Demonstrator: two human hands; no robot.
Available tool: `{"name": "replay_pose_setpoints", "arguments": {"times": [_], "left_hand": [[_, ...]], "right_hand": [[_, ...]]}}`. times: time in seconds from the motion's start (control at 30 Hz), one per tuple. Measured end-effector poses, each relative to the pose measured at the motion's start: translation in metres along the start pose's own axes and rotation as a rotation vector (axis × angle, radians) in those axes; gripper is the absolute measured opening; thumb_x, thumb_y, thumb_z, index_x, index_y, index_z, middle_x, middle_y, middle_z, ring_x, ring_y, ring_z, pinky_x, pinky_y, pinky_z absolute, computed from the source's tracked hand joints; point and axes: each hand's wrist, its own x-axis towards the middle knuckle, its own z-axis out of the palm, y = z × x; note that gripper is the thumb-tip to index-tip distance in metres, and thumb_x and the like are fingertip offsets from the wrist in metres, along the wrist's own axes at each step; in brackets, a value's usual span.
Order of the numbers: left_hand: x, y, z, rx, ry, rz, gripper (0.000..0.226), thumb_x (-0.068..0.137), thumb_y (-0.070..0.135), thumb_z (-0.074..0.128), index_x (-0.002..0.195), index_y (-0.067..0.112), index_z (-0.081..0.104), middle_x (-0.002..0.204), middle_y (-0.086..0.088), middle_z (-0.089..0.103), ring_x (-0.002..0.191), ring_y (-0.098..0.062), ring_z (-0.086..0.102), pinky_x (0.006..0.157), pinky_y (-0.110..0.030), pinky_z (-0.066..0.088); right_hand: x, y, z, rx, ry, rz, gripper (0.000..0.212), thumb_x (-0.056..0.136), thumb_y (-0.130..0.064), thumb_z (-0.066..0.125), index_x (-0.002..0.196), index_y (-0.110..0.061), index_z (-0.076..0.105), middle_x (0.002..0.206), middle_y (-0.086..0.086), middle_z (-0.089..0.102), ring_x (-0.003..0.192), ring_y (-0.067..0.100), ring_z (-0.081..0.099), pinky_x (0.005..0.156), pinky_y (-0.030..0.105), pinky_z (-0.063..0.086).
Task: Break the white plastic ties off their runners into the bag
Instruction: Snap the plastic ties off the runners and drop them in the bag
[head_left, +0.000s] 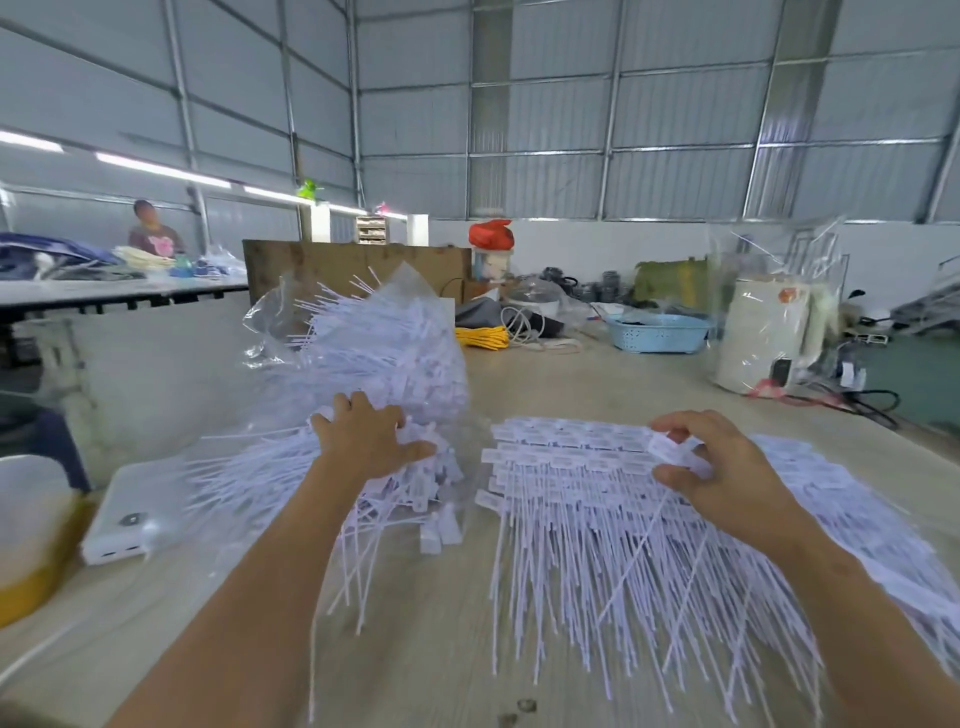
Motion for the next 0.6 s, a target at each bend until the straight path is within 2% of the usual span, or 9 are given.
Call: {"name": "replay_pose_setpoints", "arguments": {"times": [0.1, 0.2, 0.27, 0.33, 0.43, 0.5, 0.53, 0.57, 0.6], "left_hand": [[-0.002, -0.006, 0.008, 0.039, 0.046, 0.024, 0.080, 0.068, 0.091, 0.026, 0.136, 0.048, 0.034, 0.144, -0.011, 0.034, 0.133, -0.034, 0.029, 0.102, -0.060, 0.028], [-0.002, -0.002, 0.002, 0.055, -0.021, 0.012, 0.084, 0.064, 0.094, 0.025, 0.139, 0.057, 0.022, 0.148, -0.012, 0.029, 0.135, -0.037, 0.024, 0.104, -0.061, 0.022], [-0.006, 0.008, -0.010, 0.045, -0.078, -0.030, 0.087, 0.061, 0.095, 0.030, 0.138, 0.055, 0.030, 0.151, -0.011, 0.025, 0.137, -0.038, 0.019, 0.106, -0.062, 0.016], [-0.012, 0.022, -0.025, 0.013, -0.090, -0.089, 0.090, 0.060, 0.094, 0.036, 0.136, 0.045, 0.042, 0.151, -0.012, 0.026, 0.139, -0.040, 0.017, 0.107, -0.062, 0.014], [-0.025, 0.051, -0.048, 0.002, -0.001, -0.105, 0.088, 0.065, 0.089, 0.041, 0.131, 0.031, 0.051, 0.146, -0.012, 0.038, 0.136, -0.039, 0.027, 0.107, -0.060, 0.016], [-0.038, 0.082, -0.057, -0.143, 0.203, 0.038, 0.072, 0.075, 0.080, 0.045, 0.119, 0.026, 0.063, 0.127, -0.006, 0.056, 0.123, -0.032, 0.045, 0.102, -0.051, 0.028], [-0.045, 0.101, -0.059, -0.322, 0.298, 0.166, 0.063, 0.080, 0.073, 0.048, 0.112, 0.023, 0.069, 0.117, -0.004, 0.063, 0.115, -0.027, 0.052, 0.098, -0.045, 0.036], [-0.054, 0.121, -0.058, -0.531, 0.316, 0.296, 0.055, 0.083, 0.066, 0.051, 0.104, 0.020, 0.073, 0.108, -0.004, 0.068, 0.106, -0.023, 0.058, 0.093, -0.040, 0.044], [-0.063, 0.140, -0.056, -0.724, 0.263, 0.418, 0.050, 0.085, 0.060, 0.055, 0.096, 0.015, 0.076, 0.098, -0.004, 0.071, 0.096, -0.021, 0.063, 0.085, -0.037, 0.049]], "right_hand": [[0.000, -0.001, -0.001, 0.000, -0.004, 0.017, 0.039, 0.078, -0.001, 0.070, 0.109, -0.023, 0.059, 0.104, 0.001, 0.051, 0.094, 0.016, 0.051, 0.078, 0.017, 0.032], [-0.001, 0.000, -0.001, 0.011, -0.003, 0.023, 0.041, 0.078, -0.001, 0.071, 0.108, -0.025, 0.058, 0.101, -0.002, 0.050, 0.092, 0.014, 0.050, 0.074, 0.014, 0.033], [-0.001, 0.000, -0.002, 0.023, -0.006, 0.028, 0.042, 0.078, -0.001, 0.071, 0.107, -0.027, 0.057, 0.098, -0.006, 0.048, 0.087, 0.011, 0.050, 0.068, 0.008, 0.036], [-0.001, 0.000, -0.002, 0.029, -0.002, 0.031, 0.041, 0.078, -0.001, 0.071, 0.108, -0.026, 0.058, 0.096, -0.010, 0.047, 0.083, 0.004, 0.049, 0.069, 0.002, 0.035], [-0.001, 0.001, -0.002, 0.035, 0.005, 0.042, 0.041, 0.079, -0.002, 0.070, 0.110, -0.025, 0.057, 0.096, -0.010, 0.047, 0.082, 0.002, 0.049, 0.068, 0.000, 0.034], [-0.001, 0.000, -0.004, 0.040, 0.000, 0.045, 0.044, 0.079, -0.003, 0.070, 0.112, -0.027, 0.053, 0.096, -0.011, 0.046, 0.079, -0.001, 0.048, 0.064, 0.003, 0.036], [-0.002, -0.001, -0.004, 0.055, -0.003, 0.045, 0.046, 0.079, -0.003, 0.070, 0.113, -0.028, 0.052, 0.096, -0.012, 0.046, 0.079, -0.002, 0.047, 0.063, 0.003, 0.036], [-0.002, -0.001, -0.004, 0.080, -0.001, 0.046, 0.048, 0.079, -0.003, 0.070, 0.114, -0.029, 0.050, 0.096, -0.012, 0.046, 0.080, -0.002, 0.048, 0.063, 0.003, 0.037], [-0.002, -0.001, -0.004, 0.108, 0.004, 0.049, 0.050, 0.078, -0.002, 0.070, 0.115, -0.029, 0.049, 0.096, -0.011, 0.046, 0.081, -0.002, 0.048, 0.063, 0.003, 0.037]]}}
